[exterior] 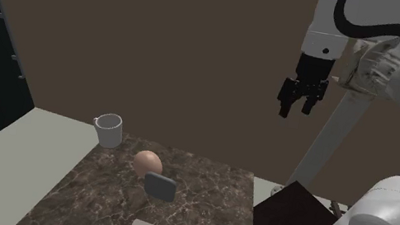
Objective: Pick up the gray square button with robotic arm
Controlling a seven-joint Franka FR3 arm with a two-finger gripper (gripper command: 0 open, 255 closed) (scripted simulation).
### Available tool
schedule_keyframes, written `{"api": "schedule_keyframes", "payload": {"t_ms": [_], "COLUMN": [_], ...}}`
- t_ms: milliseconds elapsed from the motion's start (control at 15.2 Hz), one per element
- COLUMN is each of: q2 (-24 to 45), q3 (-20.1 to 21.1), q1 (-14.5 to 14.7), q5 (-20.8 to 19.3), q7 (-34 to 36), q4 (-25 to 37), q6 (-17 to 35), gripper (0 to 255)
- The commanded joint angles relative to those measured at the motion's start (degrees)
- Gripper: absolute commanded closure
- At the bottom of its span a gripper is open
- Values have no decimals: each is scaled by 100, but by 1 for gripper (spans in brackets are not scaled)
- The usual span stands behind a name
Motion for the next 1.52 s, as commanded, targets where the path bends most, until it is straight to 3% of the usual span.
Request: {"api": "schedule_keyframes", "payload": {"t_ms": [0, 792, 1452], "q2": [0, 1438, 3127], "q3": [0, 1035, 1887], "q1": [0, 585, 909], "q5": [0, 559, 434], "q7": [0, 371, 821], "q4": [0, -100, 515], "q6": [0, 1893, 3255], "gripper": [0, 0, 0]}}
